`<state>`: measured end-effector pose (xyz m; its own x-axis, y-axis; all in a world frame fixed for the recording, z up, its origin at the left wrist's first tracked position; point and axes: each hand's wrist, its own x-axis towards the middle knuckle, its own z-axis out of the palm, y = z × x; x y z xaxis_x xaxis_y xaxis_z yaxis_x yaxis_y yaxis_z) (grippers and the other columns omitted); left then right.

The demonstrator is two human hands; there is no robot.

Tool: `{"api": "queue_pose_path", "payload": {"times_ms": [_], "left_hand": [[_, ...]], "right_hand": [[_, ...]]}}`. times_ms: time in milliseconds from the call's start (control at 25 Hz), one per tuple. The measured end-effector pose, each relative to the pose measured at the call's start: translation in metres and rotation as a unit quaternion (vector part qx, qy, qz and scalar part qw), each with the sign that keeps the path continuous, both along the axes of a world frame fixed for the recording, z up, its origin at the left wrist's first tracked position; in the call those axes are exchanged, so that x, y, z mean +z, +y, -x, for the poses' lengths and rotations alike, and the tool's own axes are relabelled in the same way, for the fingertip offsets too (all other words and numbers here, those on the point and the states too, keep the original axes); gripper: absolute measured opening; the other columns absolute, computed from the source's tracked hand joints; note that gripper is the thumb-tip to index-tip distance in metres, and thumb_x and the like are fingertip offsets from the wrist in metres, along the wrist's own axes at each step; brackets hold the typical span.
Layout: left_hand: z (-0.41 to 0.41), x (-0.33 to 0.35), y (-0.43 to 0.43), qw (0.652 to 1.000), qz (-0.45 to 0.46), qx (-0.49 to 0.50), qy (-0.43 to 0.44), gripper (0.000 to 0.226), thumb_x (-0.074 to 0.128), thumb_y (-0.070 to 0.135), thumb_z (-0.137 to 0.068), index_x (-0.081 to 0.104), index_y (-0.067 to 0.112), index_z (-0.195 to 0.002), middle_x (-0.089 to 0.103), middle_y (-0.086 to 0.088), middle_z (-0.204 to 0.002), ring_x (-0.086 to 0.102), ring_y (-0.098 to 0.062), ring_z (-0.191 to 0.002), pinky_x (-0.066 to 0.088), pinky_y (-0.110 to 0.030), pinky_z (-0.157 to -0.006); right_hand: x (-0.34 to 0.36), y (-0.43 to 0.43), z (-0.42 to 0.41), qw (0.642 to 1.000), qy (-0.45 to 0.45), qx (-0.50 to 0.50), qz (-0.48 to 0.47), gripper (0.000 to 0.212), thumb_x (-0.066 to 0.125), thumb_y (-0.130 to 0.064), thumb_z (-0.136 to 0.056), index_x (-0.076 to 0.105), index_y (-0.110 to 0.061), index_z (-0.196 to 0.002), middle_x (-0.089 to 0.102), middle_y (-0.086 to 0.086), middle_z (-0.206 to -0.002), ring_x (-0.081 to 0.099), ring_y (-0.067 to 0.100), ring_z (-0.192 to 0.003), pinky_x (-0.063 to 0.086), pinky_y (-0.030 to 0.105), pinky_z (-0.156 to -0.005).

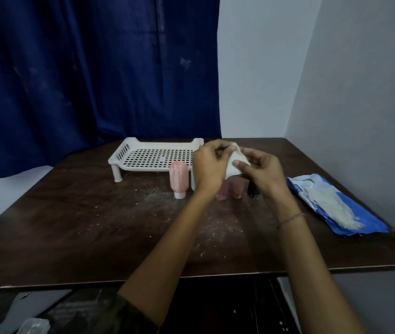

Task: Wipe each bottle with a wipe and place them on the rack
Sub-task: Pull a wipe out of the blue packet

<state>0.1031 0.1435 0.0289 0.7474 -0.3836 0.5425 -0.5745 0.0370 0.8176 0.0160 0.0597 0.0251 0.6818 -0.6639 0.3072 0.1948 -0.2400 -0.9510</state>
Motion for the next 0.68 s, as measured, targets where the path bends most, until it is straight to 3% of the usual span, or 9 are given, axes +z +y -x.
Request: {"api": "queue_pose_path", "payload": {"times_ms": [80, 160, 280, 440, 560, 680], "left_hand": [[-0.011, -0.006, 0.016, 1.000, 0.017, 0.013, 0.022, 0.008, 0.070, 0.019, -0.082, 0.072, 0.015, -0.089, 0.069, 0.008, -0.084, 0.059, 0.002, -0.074, 0.044, -0.005, -0.067], [-0.026, -0.018, 0.035, 0.997, 0.060, 0.024, 0.045, 0.007, 0.072, 0.019, -0.080, 0.071, 0.016, -0.086, 0.069, 0.007, -0.083, 0.062, -0.003, -0.076, 0.049, -0.014, -0.069], [-0.052, -0.042, 0.055, 0.993, 0.090, 0.060, 0.045, 0.015, 0.069, 0.016, -0.083, 0.069, 0.015, -0.098, 0.067, 0.001, -0.100, 0.062, -0.007, -0.091, 0.054, -0.024, -0.076], [-0.079, -0.073, 0.066, 0.991, 0.071, 0.107, 0.036, 0.028, 0.065, 0.011, -0.086, 0.064, 0.013, -0.114, 0.058, -0.001, -0.122, 0.055, -0.013, -0.115, 0.053, -0.031, -0.091], [-0.084, -0.083, 0.065, 0.992, 0.083, 0.038, 0.081, 0.036, 0.062, 0.005, -0.087, 0.059, 0.015, -0.121, 0.054, -0.003, -0.133, 0.048, -0.013, -0.126, 0.045, -0.031, -0.104], [-0.086, -0.085, 0.063, 0.990, 0.080, -0.035, 0.113, 0.044, 0.058, 0.000, -0.088, 0.052, 0.011, -0.130, 0.054, -0.003, -0.135, 0.048, -0.012, -0.127, 0.041, -0.029, -0.106]], "right_hand": [[-0.005, 0.015, -0.017, 0.999, 0.001, -0.043, 0.004, 0.030, 0.072, -0.003, -0.077, 0.066, -0.008, -0.105, 0.070, 0.008, -0.095, 0.068, 0.016, -0.084, 0.058, 0.027, -0.069], [-0.012, 0.034, -0.036, 0.996, -0.012, -0.091, 0.010, 0.023, 0.075, -0.009, -0.075, 0.069, -0.009, -0.097, 0.071, 0.006, -0.085, 0.069, 0.016, -0.074, 0.059, 0.030, -0.063], [-0.025, 0.058, -0.059, 0.986, -0.045, -0.156, 0.036, 0.017, 0.076, -0.018, -0.075, 0.069, -0.010, -0.089, 0.068, 0.001, -0.072, 0.064, 0.014, -0.060, 0.056, 0.026, -0.055], [-0.047, 0.077, -0.073, 0.966, -0.099, -0.209, 0.116, 0.012, 0.070, -0.021, -0.082, 0.060, -0.017, -0.087, 0.064, -0.006, -0.083, 0.064, 0.011, -0.077, 0.053, 0.024, -0.063], [-0.058, 0.087, -0.077, 0.949, -0.134, -0.235, 0.161, 0.010, 0.063, -0.003, -0.084, 0.055, -0.005, -0.091, 0.052, -0.019, -0.091, 0.053, -0.011, -0.090, 0.048, 0.010, -0.071], [-0.064, 0.088, -0.079, 0.936, -0.153, -0.246, 0.201, 0.016, 0.054, 0.009, -0.084, 0.055, -0.001, -0.096, 0.054, -0.011, -0.097, 0.048, -0.014, -0.097, 0.044, 0.008, -0.080]]}}
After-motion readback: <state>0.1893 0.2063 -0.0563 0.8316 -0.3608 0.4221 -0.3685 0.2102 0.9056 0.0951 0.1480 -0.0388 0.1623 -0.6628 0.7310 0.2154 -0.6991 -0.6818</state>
